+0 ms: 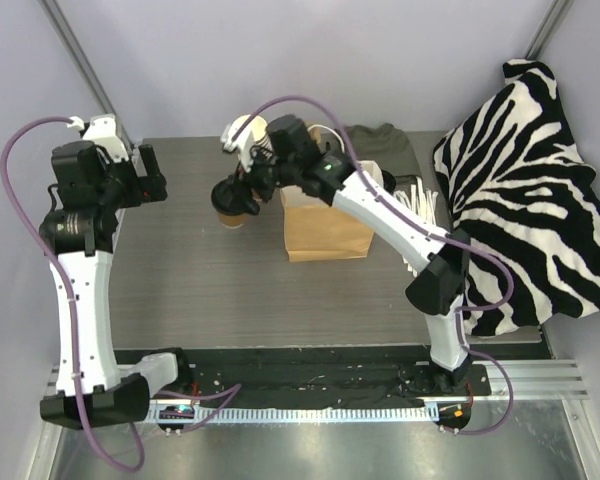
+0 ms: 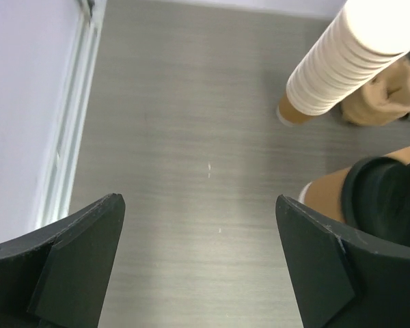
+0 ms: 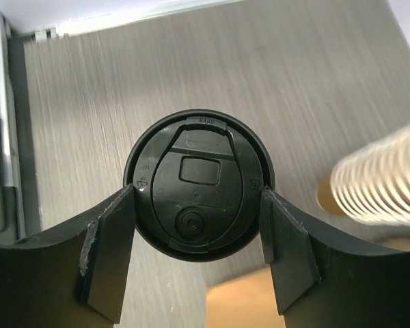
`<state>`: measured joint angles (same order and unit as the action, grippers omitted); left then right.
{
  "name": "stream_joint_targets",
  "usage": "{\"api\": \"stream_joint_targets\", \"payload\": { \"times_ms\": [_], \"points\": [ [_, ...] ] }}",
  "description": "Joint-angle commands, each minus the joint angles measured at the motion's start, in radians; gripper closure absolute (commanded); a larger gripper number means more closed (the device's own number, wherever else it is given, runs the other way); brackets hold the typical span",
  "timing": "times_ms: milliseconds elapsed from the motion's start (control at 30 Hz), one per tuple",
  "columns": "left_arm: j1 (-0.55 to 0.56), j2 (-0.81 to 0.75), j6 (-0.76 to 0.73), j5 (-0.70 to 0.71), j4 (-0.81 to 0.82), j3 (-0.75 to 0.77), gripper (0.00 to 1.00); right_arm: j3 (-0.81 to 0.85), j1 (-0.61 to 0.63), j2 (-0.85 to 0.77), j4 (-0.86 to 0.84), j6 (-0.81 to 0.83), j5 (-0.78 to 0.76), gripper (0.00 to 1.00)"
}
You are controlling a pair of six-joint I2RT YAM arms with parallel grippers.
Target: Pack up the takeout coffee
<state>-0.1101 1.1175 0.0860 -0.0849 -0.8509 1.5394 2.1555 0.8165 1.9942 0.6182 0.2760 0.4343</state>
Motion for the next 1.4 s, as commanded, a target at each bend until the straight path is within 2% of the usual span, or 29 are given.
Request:
{"api": "stream_joint_targets", "payload": {
  "times_ms": [0, 167, 267, 433, 533, 567, 633, 667, 733, 800, 967, 1067, 1100, 1167, 1267, 1300, 1367],
  "points": [
    [-0.052, 0.038, 0.046, -0.067, -0.143, 0.015, 0.02, -0.098, 0.085, 0.026, -0.141, 0.143, -0.086, 0.81],
    [-0.083, 0.036, -0.002, -0.136, -0.188, -0.028, 0.0, -0.242, 0.122, 0.097, -0.29, 0.199, -0.135, 0.81],
    [-0.088, 0.045, -0.026, -0.159, -0.201, -0.032, 0.0, -0.258, 0.136, 0.138, -0.343, 0.209, -0.149, 0.81],
    [-0.089, 0.149, -0.005, -0.182, -0.292, 0.03, 0.0, -0.282, 0.139, 0.166, -0.388, 0.224, -0.155, 0.8],
    [-0.091, 0.176, -0.011, -0.194, -0.318, 0.031, 0.0, -0.313, 0.141, 0.161, -0.387, 0.23, -0.152, 0.7],
    [-0.089, 0.176, -0.018, -0.199, -0.313, 0.027, 0.0, -0.328, 0.141, 0.157, -0.385, 0.229, -0.148, 0.59],
    [-0.091, 0.174, -0.072, -0.245, -0.312, 0.018, 0.0, -0.339, 0.141, 0.137, -0.383, 0.218, -0.141, 0.52],
    [-0.089, 0.17, -0.081, -0.265, -0.315, 0.015, 0.0, -0.345, 0.139, 0.127, -0.383, 0.21, -0.14, 0.41],
    [-0.089, 0.171, -0.144, -0.292, -0.309, 0.004, 0.0, -0.342, 0.141, 0.098, -0.379, 0.184, -0.138, 0.33],
    [-0.089, 0.183, -0.163, -0.305, -0.301, -0.004, 0.0, -0.332, 0.142, 0.08, -0.374, 0.169, -0.135, 0.2],
    [-0.089, 0.215, -0.206, -0.323, -0.252, -0.025, 0.0, -0.241, 0.135, 0.038, -0.325, 0.102, -0.126, 0.05],
    [-0.088, 0.242, -0.257, -0.358, -0.237, -0.036, 0.0, -0.163, 0.124, 0.011, -0.286, 0.069, -0.109, 0.01],
    [-0.074, 0.251, -0.281, -0.401, -0.237, -0.041, 0.0, -0.134, 0.118, 0.005, -0.269, 0.057, -0.091, 0.0],
    [-0.034, 0.257, -0.343, -0.379, -0.225, -0.053, 0.0, -0.044, 0.093, -0.018, -0.214, -0.003, -0.074, 0.0],
    [0.1, 0.274, -0.397, -0.232, -0.203, -0.077, 0.0, 0.056, 0.038, -0.067, -0.138, -0.091, -0.042, 0.0],
    [0.178, 0.278, -0.402, -0.154, -0.192, -0.091, 0.0, 0.067, 0.021, -0.083, -0.126, -0.112, -0.031, 0.0],
    [0.258, 0.294, -0.404, -0.104, -0.172, -0.101, 0.0, 0.07, -0.029, -0.141, -0.107, -0.159, -0.025, 0.0]
  ]
}}
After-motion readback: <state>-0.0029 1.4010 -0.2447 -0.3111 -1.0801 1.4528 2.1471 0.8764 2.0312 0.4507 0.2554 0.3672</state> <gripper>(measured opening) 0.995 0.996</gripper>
